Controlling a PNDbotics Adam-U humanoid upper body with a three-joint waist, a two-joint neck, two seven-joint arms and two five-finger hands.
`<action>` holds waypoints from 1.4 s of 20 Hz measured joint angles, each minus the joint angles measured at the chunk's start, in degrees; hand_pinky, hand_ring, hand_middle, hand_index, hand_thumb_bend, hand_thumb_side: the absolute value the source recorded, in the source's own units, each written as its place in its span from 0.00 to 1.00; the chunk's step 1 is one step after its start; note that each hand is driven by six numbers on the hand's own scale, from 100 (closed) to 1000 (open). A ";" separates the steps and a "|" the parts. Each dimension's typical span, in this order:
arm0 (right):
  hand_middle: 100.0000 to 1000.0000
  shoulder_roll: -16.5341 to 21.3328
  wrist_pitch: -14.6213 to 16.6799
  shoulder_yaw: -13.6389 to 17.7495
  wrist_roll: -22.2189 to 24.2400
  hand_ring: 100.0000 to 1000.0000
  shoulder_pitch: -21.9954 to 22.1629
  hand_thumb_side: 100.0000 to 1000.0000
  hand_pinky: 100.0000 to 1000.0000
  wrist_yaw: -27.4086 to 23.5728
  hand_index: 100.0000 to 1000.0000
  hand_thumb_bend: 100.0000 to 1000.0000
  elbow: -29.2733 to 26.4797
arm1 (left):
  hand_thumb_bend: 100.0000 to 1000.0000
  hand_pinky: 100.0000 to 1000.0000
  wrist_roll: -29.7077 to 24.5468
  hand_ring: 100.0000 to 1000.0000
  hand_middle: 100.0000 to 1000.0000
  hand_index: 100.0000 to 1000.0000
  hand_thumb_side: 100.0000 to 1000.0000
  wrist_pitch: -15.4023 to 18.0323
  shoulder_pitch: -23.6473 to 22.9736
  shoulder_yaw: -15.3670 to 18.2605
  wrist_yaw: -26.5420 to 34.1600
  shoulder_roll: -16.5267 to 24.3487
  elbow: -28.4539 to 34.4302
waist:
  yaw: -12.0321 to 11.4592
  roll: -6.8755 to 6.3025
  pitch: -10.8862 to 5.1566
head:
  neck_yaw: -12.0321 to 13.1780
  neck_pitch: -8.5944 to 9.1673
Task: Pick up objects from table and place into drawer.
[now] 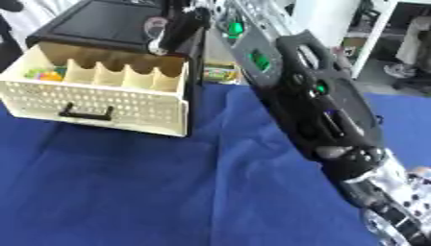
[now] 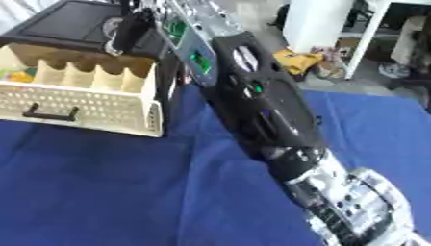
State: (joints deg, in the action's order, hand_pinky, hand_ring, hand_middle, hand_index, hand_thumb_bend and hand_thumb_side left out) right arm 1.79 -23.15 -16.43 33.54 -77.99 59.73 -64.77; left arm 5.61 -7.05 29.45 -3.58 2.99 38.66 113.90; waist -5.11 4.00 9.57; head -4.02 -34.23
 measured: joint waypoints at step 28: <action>0.65 -2.79 -0.97 3.62 -5.19 0.54 0.06 0.62 0.33 5.46 0.83 0.50 -0.58 | 0.00 0.00 -0.78 0.00 0.00 0.65 0.72 0.36 -0.18 -0.51 -1.16 -0.96 0.00 | 0.08 -0.91 0.58 | -0.30 0.09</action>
State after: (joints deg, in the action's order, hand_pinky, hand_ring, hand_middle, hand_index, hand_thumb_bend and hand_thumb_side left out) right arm -1.00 -24.12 -12.81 28.36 -77.92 65.19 -65.36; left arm 4.83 -6.69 29.27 -4.09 1.83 37.70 113.90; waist -5.03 3.09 10.15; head -4.32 -34.14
